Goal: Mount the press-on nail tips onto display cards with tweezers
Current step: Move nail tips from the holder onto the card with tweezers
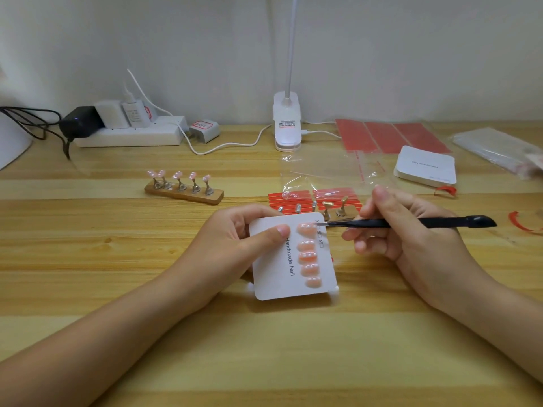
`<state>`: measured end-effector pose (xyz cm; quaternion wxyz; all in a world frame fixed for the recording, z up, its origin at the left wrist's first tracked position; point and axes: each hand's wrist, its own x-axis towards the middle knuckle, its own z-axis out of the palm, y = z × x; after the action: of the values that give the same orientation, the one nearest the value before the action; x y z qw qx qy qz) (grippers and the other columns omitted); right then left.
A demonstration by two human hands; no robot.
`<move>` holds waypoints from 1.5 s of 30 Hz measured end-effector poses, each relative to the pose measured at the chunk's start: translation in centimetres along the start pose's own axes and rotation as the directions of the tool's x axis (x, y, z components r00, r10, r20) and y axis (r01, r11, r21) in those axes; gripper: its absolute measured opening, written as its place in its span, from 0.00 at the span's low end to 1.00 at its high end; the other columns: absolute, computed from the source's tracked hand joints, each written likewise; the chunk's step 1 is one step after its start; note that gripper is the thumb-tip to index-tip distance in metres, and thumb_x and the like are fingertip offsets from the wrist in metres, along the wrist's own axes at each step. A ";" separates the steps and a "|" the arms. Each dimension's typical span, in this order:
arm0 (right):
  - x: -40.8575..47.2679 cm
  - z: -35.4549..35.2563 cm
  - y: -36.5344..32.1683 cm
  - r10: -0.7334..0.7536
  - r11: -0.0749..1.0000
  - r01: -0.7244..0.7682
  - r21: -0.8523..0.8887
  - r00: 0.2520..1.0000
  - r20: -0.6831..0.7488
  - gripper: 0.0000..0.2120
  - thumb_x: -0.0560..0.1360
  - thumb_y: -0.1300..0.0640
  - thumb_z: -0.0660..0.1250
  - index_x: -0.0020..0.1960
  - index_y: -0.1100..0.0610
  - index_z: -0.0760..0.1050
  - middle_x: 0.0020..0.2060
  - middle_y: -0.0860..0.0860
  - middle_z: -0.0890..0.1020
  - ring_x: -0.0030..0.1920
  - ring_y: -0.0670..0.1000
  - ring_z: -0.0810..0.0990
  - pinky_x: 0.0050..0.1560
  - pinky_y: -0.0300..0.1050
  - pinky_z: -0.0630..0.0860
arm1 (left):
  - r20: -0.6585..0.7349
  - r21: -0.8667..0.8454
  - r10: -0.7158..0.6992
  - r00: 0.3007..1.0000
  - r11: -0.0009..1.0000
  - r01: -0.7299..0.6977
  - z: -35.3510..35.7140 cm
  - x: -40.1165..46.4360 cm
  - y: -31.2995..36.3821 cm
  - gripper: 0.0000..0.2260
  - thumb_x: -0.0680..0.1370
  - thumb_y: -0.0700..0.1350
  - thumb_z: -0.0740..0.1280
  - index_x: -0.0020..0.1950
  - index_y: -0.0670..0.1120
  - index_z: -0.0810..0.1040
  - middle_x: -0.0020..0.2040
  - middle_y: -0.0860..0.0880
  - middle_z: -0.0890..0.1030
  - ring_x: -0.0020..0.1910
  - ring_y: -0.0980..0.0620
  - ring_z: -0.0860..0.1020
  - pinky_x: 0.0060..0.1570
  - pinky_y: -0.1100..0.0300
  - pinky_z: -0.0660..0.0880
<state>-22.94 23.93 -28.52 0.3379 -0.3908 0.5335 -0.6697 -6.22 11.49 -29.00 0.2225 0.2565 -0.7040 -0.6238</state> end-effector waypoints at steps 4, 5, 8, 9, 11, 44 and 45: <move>-0.1 0.2 -0.1 -0.004 1.000 0.004 0.011 1.000 0.000 0.11 0.64 0.45 0.65 0.31 0.51 0.80 0.27 0.56 0.81 0.26 0.48 0.79 0.29 0.36 0.77 | 0.002 0.023 0.003 1.000 1.000 -0.003 0.0 0.1 0.0 0.02 0.74 0.42 0.69 0.42 0.47 0.81 0.36 0.50 0.83 0.35 0.55 0.81 0.28 0.62 0.76; -0.1 0.2 -0.1 -0.003 1.000 0.003 0.013 1.000 -0.001 0.11 0.63 0.45 0.65 0.31 0.51 0.80 0.27 0.56 0.81 0.26 0.48 0.79 0.29 0.36 0.77 | -0.003 0.025 0.004 1.000 1.000 -0.004 0.1 0.2 0.1 0.03 0.74 0.42 0.68 0.42 0.47 0.81 0.36 0.50 0.83 0.35 0.56 0.81 0.28 0.63 0.76; 0.0 0.1 -0.2 0.011 0.999 -0.011 0.045 1.000 0.008 0.11 0.65 0.47 0.64 0.30 0.51 0.80 0.27 0.55 0.81 0.27 0.47 0.80 0.29 0.35 0.77 | -0.004 0.029 0.000 1.000 1.000 0.000 0.2 0.3 0.1 0.05 0.74 0.42 0.67 0.41 0.49 0.82 0.37 0.51 0.83 0.36 0.56 0.82 0.28 0.63 0.76; 0.1 0.1 -0.2 0.023 0.998 -0.024 0.066 1.000 0.016 0.12 0.67 0.48 0.63 0.30 0.51 0.80 0.26 0.55 0.80 0.27 0.47 0.79 0.29 0.35 0.76 | 0.000 0.035 -0.004 1.000 0.999 0.004 0.1 0.3 0.1 0.05 0.74 0.42 0.67 0.41 0.50 0.82 0.37 0.51 0.84 0.36 0.56 0.82 0.28 0.62 0.76; 0.2 0.0 -0.2 0.053 0.992 -0.056 0.113 0.998 0.027 0.13 0.68 0.50 0.62 0.29 0.51 0.79 0.26 0.55 0.80 0.26 0.46 0.79 0.28 0.34 0.76 | 0.006 0.054 -0.014 1.000 0.998 0.013 0.1 0.2 0.0 0.06 0.74 0.42 0.67 0.41 0.51 0.82 0.38 0.51 0.84 0.37 0.55 0.82 0.29 0.61 0.77; 0.5 -0.2 -0.1 0.114 0.991 -0.119 0.067 0.991 0.073 0.12 0.68 0.50 0.63 0.30 0.53 0.79 0.26 0.57 0.80 0.25 0.47 0.78 0.27 0.34 0.75 | 0.033 0.028 -0.019 0.999 0.999 0.019 0.1 0.1 0.4 0.05 0.74 0.40 0.67 0.40 0.48 0.82 0.38 0.51 0.83 0.37 0.55 0.82 0.34 0.60 0.77; 0.4 -0.2 0.0 0.102 0.992 -0.106 0.061 0.992 0.074 0.12 0.67 0.50 0.63 0.30 0.53 0.79 0.26 0.57 0.80 0.26 0.47 0.78 0.27 0.35 0.75 | 0.034 0.022 -0.019 0.999 1.000 0.019 0.1 0.1 0.4 0.06 0.74 0.40 0.67 0.40 0.49 0.82 0.37 0.51 0.83 0.37 0.56 0.82 0.34 0.61 0.77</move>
<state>-23.31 23.67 -28.44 0.4034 -0.3747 0.5191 -0.6538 -6.37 11.54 -28.63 0.2016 0.2548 -0.7121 -0.6224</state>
